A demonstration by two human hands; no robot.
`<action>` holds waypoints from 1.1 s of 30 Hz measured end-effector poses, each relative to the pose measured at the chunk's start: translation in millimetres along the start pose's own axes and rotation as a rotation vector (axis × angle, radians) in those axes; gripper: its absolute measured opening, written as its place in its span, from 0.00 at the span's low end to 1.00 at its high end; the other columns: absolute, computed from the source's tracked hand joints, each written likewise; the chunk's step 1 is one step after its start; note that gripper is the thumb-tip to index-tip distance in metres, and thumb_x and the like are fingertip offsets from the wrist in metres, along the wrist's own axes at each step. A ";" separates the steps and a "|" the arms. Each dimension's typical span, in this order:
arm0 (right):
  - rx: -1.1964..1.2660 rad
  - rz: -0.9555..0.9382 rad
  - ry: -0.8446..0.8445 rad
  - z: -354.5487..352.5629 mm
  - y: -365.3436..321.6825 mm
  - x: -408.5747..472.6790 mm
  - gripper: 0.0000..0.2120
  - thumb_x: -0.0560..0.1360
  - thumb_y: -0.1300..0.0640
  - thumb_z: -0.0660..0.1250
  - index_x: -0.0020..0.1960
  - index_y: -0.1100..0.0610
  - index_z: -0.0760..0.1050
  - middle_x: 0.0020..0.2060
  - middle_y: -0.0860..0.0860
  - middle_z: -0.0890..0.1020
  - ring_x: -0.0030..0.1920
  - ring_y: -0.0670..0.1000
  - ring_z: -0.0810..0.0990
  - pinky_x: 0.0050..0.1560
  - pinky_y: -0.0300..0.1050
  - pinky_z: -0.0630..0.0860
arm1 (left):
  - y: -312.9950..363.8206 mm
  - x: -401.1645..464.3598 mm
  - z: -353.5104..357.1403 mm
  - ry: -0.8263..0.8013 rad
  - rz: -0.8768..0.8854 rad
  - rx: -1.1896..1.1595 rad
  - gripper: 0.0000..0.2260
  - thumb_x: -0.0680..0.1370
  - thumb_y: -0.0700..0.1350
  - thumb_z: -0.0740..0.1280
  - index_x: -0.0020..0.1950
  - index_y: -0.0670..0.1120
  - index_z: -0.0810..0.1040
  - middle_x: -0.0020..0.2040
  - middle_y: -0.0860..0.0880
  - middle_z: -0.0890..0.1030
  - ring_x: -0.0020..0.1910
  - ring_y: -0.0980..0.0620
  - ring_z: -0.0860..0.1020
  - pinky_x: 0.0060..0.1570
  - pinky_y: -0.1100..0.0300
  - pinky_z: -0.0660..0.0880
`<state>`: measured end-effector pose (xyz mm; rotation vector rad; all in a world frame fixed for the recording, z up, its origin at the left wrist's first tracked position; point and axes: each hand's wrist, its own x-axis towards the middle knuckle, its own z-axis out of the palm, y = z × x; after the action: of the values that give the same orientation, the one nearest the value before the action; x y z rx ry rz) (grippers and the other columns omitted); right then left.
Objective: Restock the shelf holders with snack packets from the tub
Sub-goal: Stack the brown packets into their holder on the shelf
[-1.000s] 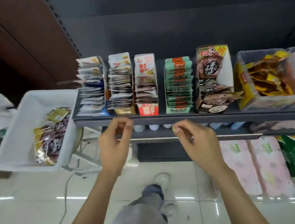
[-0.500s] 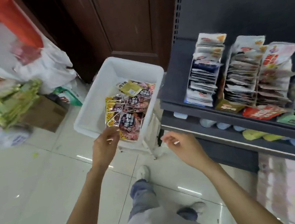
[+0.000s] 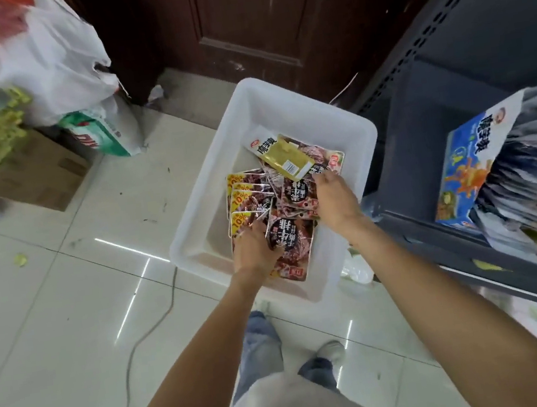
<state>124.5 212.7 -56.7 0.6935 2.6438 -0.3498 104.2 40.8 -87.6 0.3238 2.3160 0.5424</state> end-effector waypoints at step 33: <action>1.275 0.146 0.223 -71.3 -6.5 -110.7 0.12 0.81 0.63 0.58 0.51 0.46 0.73 0.47 0.59 0.80 0.41 0.55 0.84 0.36 0.51 0.82 | -4.1 -29.3 -108.2 0.038 0.193 -1.095 0.15 0.77 0.42 0.67 0.62 0.51 0.72 0.55 0.49 0.83 0.51 0.46 0.83 0.43 0.57 0.80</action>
<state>188.8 184.5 54.9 1.2851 2.2511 -2.0557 48.4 -5.1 -1.8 -0.0068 1.6924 1.7764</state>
